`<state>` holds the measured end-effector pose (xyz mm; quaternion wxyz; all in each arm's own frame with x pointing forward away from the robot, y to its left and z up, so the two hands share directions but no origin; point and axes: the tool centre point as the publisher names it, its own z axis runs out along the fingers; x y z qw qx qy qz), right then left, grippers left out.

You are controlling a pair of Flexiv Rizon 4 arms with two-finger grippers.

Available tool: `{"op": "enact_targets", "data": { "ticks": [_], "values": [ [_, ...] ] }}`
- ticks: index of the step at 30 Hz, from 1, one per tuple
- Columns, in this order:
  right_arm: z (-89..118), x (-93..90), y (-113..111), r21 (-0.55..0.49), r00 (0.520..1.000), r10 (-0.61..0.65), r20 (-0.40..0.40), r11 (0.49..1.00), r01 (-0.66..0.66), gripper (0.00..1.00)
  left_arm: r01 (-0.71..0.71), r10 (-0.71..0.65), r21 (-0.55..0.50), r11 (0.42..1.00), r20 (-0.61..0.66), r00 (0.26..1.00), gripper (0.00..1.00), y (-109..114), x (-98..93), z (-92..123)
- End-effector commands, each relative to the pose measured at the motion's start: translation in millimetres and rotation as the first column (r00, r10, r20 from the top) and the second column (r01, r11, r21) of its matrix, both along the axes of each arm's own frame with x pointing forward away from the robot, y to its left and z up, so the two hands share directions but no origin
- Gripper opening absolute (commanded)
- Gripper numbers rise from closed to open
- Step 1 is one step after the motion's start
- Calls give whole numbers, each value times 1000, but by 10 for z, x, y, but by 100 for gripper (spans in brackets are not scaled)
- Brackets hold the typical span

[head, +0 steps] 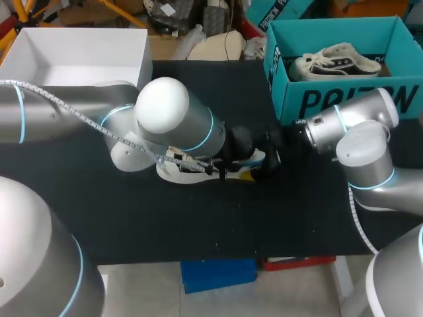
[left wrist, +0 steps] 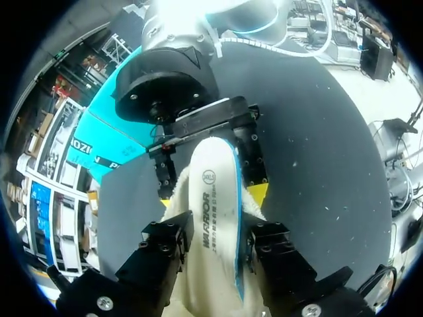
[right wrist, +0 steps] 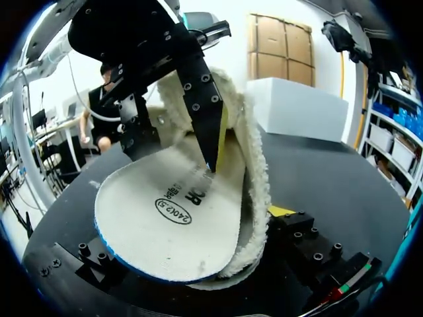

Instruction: Take the shoe out of the shoebox, open the shoe tongue, remove and reinsert the insole, then place the shoe into the shoebox

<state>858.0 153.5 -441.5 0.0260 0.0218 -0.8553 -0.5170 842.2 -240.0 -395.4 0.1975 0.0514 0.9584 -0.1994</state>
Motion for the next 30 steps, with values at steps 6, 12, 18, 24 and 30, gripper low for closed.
{"op": "enact_targets", "data": {
  "ticks": [6, 12, 18, 24, 30],
  "values": [
    [-30, -12, -1, -2, 1000, -1, -1, 1000, 1, 0, -4, 5, -25, 1000, 37, 999, 37, -125, -13, -5],
    [-30, -12, -1, -2, 1000, -1, -1, 1000, 1, 0, -17, 17, -12, 1000, 41, 999, 34, -149, 24, -33],
    [-30, -12, -1, -2, 1000, -1, -1, 1000, 1, 0, -22, 22, -15, 1000, 22, 1000, 0, -118, 17, -8],
    [-30, -12, -1, -2, 1000, -1, -1, 1000, 1, 0, -4, 5, -47, 999, 6, 1000, 0, 35, -73, 155],
    [-30, -12, -1, -2, 1000, -1, -1, 1000, 1, 0, -6, 0, -158, 987, -38, 999, 0, 246, -284, 529]
  ]
}}
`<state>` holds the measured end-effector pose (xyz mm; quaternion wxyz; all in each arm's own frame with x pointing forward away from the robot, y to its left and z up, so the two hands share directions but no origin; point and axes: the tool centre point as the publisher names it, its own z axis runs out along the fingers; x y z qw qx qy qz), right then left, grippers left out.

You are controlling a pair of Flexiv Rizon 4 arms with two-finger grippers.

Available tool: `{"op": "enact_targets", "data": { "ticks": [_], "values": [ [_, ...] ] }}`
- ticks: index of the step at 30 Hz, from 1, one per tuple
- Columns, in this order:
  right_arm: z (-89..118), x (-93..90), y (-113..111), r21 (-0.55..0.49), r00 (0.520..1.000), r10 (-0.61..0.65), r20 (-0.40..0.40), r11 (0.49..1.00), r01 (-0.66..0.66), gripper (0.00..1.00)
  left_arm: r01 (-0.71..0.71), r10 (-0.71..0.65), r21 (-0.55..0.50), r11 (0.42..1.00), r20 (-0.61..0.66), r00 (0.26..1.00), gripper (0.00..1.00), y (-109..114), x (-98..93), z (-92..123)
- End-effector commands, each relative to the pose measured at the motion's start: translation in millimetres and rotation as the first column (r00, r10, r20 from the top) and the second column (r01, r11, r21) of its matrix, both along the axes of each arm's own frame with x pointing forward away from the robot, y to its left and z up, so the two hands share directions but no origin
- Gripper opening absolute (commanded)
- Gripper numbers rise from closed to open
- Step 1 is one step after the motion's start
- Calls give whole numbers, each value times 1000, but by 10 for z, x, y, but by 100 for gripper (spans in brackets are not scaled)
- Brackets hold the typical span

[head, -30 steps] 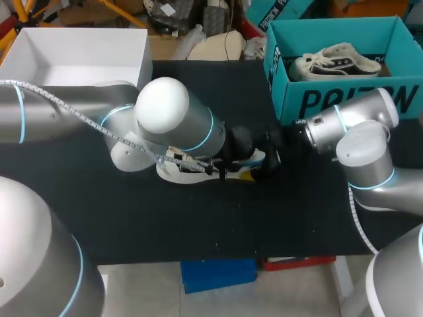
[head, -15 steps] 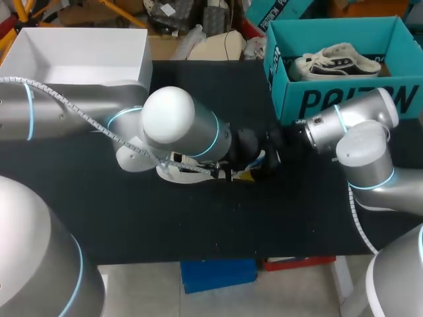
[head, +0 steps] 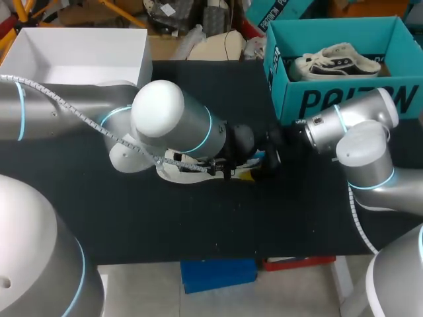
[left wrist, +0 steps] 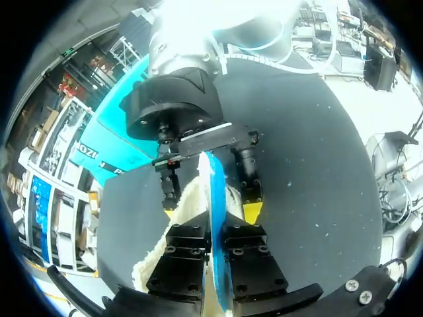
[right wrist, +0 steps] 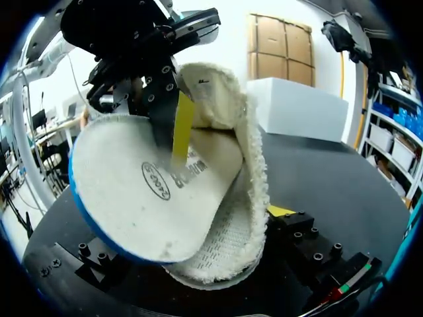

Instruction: Take the shoe out of the shoebox, open the shoe tongue, remove and reinsert the insole, then place the shoe into the shoebox

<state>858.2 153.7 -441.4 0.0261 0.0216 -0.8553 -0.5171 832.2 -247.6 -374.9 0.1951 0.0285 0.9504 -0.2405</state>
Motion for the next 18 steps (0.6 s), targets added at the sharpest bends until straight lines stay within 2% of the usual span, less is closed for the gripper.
{"op": "enact_targets", "data": {
  "ticks": [1, 8, 13, 18],
  "values": [
    [-32, -14, -3, -2, 1000, -1, -1, 1000, 1, 0, 25, -28, -96, 995, -31, 999, 0, 335, -226, 416],
    [-32, -14, -3, -2, 1000, -1, -1, 1000, 1, 0, 31, -70, -284, 958, -129, 989, 0, 265, -489, 1056],
    [-32, -14, -3, -2, 1000, -1, -1, 1000, 1, 0, -28, -110, -439, 898, -285, 952, 0, 233, -587, 1560],
    [-32, -14, -3, -2, 1000, -1, -1, 1000, 1, 0, -63, -183, -566, 822, -367, 912, 0, 259, -674, 2119]
  ]
}}
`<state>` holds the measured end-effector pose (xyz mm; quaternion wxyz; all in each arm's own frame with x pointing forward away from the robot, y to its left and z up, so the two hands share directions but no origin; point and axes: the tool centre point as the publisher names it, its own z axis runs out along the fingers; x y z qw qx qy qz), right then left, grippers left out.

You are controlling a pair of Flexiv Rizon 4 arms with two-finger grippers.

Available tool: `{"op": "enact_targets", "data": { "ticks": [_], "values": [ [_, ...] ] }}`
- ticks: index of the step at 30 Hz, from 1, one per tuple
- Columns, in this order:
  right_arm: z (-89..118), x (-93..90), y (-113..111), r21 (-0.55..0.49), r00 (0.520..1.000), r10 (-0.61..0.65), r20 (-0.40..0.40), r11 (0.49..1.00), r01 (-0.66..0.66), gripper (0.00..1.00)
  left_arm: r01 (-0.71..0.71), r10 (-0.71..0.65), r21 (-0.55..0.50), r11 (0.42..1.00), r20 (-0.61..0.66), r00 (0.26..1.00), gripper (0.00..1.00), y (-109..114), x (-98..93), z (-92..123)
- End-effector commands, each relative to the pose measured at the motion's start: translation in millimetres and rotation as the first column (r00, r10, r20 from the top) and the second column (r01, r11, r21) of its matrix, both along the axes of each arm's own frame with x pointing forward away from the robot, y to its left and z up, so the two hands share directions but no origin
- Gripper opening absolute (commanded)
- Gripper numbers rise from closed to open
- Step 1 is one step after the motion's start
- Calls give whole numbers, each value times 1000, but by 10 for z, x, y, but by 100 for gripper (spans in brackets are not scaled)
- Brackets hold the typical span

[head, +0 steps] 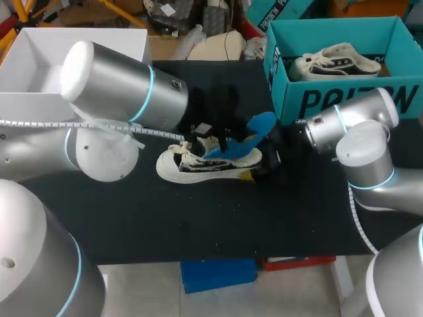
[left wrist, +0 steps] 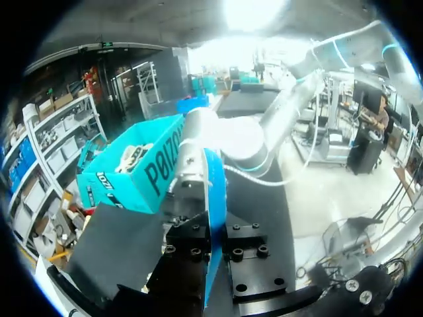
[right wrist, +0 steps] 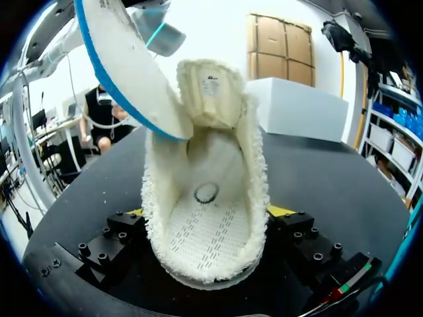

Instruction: Take the shoe out of the shoebox, open the shoe tongue, remove and reinsert the insole, then place the shoe into the shoebox

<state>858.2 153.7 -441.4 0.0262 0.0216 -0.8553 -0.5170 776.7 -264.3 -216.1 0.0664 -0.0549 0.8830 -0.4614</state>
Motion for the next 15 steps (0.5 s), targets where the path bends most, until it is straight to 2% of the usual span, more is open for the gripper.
{"op": "enact_targets", "data": {
  "ticks": [1, 6, 9, 15],
  "values": [
    [-31, -13, -2, -2, 1000, -1, -1, 1000, 1, 0, 86, -112, -176, 981, -147, 983, 0, 431, -138, 647],
    [-31, -13, -2, -2, 1000, -1, -1, 1000, 1, 0, 143, -227, -320, 937, -240, 944, 0, 456, -221, 1178],
    [-31, -13, -2, -2, 1000, -1, -1, 1000, 1, 0, 195, -303, -360, 912, -273, 913, 0, 490, -294, 1433],
    [-31, -13, -2, -2, 1000, -1, -1, 1000, 1, 0, 195, -303, -360, 912, -273, 913, 0, 490, -294, 1433]
  ]
}}
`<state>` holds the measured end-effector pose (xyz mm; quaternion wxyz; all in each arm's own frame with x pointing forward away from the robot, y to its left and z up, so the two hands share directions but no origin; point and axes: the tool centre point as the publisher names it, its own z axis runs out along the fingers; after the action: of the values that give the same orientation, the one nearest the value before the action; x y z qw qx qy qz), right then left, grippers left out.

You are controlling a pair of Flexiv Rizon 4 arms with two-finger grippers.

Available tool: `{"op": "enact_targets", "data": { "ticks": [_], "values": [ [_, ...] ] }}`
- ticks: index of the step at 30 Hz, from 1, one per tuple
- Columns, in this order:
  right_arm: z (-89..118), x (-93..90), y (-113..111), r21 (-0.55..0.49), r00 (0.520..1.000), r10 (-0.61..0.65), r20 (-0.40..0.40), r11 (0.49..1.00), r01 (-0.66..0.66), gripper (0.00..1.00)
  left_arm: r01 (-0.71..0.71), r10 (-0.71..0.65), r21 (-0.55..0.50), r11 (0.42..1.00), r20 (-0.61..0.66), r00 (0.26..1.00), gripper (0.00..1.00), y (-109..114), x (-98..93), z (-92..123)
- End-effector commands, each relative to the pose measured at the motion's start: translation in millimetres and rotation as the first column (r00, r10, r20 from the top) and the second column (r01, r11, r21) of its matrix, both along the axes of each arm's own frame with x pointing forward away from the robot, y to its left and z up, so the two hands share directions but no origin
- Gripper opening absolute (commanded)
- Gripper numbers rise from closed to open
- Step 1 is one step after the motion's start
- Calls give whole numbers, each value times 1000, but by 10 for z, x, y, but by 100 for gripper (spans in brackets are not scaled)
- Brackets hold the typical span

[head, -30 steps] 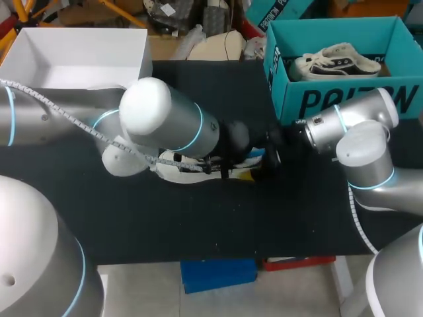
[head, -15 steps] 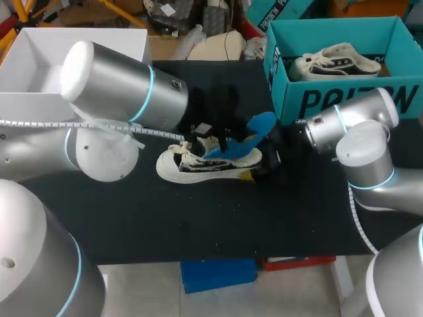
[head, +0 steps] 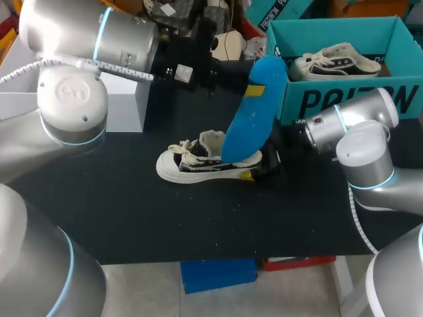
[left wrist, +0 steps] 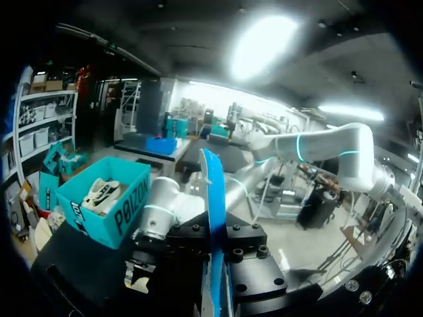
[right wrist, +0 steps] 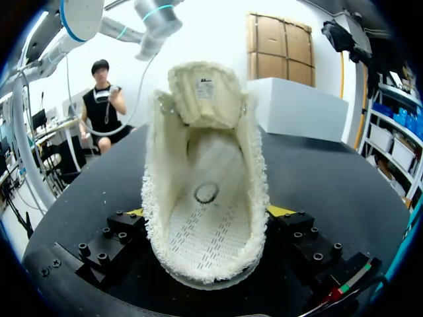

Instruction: Take the shoe out of the shoebox, open the shoe tongue, remove and reinsert the insole, then place the shoe into the shoebox

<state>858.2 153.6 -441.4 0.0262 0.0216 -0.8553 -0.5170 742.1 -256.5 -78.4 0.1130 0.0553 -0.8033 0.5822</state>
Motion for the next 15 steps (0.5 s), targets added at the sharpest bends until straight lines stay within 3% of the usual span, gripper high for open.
{"op": "enact_targets", "data": {
  "ticks": [1, 11, 15],
  "values": [
    [-31, -14, -2, -2, 1000, -1, -1, 1000, 1, 0, 87, -88, -35, 996, -23, 996, 0, 412, 52, 55],
    [-31, -14, -2, -2, 1000, -1, -1, 1000, 1, 0, 87, -88, -35, 996, -23, 996, 0, 412, 52, 55],
    [-31, -14, -2, -2, 1000, -1, -1, 1000, 1, 0, -55, 37, -121, 991, -149, 988, 0, 612, -56, 49]
  ]
}}
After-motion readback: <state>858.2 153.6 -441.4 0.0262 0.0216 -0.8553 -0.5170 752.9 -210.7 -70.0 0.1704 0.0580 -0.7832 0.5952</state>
